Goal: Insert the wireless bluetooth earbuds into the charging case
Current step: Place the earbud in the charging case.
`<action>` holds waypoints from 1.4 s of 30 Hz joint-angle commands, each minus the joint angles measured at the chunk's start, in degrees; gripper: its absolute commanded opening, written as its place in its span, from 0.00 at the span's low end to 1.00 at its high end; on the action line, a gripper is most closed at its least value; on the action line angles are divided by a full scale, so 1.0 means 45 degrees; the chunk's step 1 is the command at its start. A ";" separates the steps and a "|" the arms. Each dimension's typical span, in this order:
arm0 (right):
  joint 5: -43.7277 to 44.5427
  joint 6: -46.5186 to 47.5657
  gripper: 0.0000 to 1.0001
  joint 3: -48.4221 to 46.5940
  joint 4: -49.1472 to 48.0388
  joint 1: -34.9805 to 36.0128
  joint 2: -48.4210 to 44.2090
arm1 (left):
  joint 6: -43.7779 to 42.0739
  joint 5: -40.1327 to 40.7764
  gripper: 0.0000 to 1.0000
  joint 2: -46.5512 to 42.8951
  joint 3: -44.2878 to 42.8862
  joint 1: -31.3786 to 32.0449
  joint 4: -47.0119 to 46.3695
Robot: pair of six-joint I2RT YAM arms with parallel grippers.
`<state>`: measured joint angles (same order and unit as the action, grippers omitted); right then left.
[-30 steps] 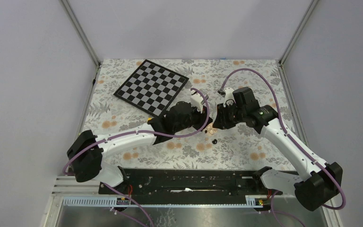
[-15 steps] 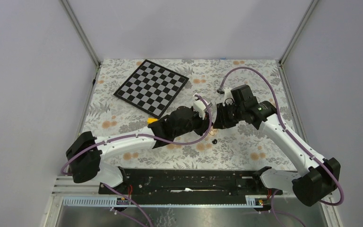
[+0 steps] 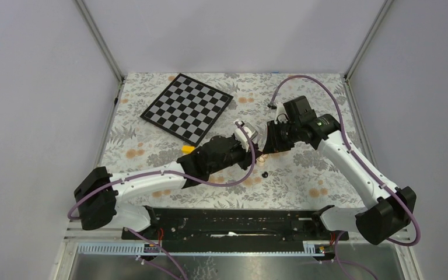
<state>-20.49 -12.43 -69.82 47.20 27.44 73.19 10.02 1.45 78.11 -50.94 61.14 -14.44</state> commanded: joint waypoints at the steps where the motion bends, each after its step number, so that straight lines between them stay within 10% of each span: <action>1: 0.0557 -0.0870 0.00 -0.0822 -0.0268 -0.0335 0.0221 | -0.0388 -0.0264 0.24 -0.0586 0.0785 0.0286 -0.1020; 42: 0.0320 0.1052 0.00 0.1294 -0.0813 -0.0356 -0.1418 | -0.1825 -0.0244 0.20 0.0516 -0.1401 0.0321 0.1559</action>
<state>-19.14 -8.73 -63.88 43.42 26.02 68.03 3.75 2.72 79.33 -54.00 62.50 -9.15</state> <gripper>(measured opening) 0.207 0.215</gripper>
